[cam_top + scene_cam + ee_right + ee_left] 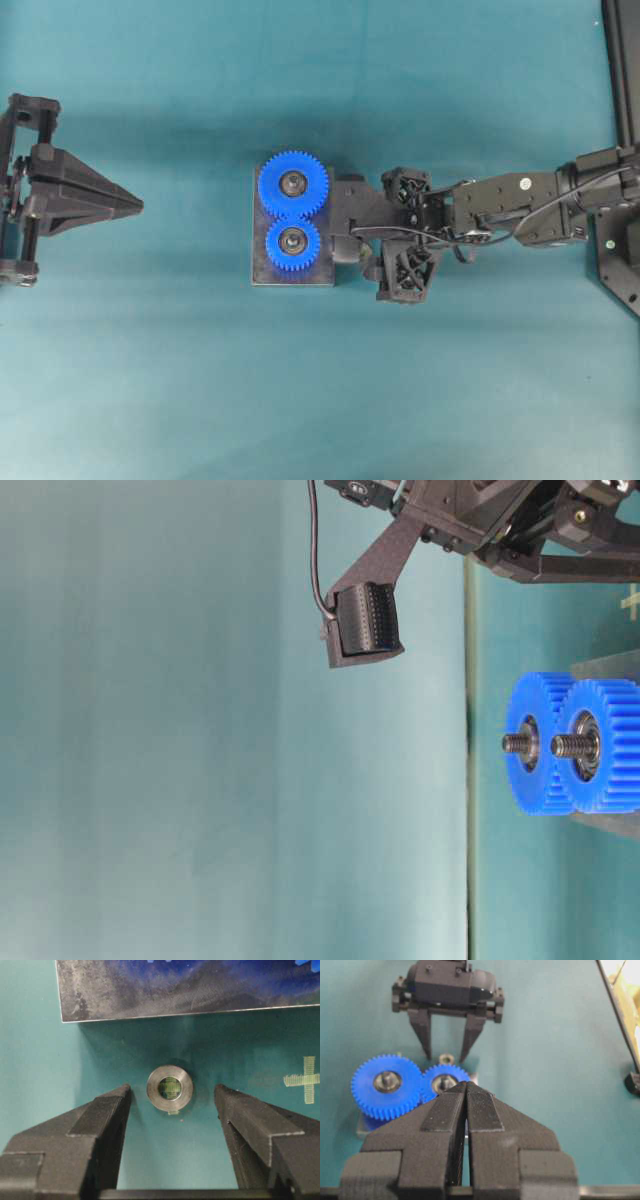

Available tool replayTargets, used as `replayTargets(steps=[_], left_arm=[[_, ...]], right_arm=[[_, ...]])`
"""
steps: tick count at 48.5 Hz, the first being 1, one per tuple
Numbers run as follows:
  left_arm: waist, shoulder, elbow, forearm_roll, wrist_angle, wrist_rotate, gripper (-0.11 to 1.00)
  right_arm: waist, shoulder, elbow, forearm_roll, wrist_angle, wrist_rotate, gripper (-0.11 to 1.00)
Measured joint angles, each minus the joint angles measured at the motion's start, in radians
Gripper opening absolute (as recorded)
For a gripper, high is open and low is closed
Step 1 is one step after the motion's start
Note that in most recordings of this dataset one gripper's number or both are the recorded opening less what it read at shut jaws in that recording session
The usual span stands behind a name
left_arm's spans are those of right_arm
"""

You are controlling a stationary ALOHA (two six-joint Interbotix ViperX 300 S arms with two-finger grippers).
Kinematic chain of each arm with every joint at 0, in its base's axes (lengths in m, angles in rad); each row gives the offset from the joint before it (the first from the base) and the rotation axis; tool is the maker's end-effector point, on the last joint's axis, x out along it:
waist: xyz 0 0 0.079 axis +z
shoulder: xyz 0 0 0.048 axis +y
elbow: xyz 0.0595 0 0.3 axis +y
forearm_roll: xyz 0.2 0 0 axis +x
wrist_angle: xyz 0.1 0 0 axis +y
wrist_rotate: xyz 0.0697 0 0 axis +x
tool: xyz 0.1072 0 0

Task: Insert the washer onto the shaft.
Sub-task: 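Lower the right gripper and grasp the lower silver washer, then carry the washer over the lower blue gear, lower onto its shaft, release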

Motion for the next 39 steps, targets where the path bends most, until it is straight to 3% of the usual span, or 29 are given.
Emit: replayTargets(steps=[9,17,28,39], left_arm=[[0.000,0.000,0.000,0.000,0.000,0.000,0.00],[0.000,0.000,0.000,0.000,-0.003,-0.003,0.00],[0.000,-0.002,0.000,0.000,-0.009,-0.005,0.00],[0.000,-0.003,0.000,0.000,-0.009,-0.003,0.00]], right_arm=[[0.002,0.005,-0.006,0.000,0.009,0.000,0.60],[0.002,0.009,-0.018,0.000,0.041,0.000,0.32],[0.002,0.008,-0.026,0.000,0.063,0.000,0.32],[-0.012,-0.057,-0.067,-0.005,0.192,0.000,0.32]])
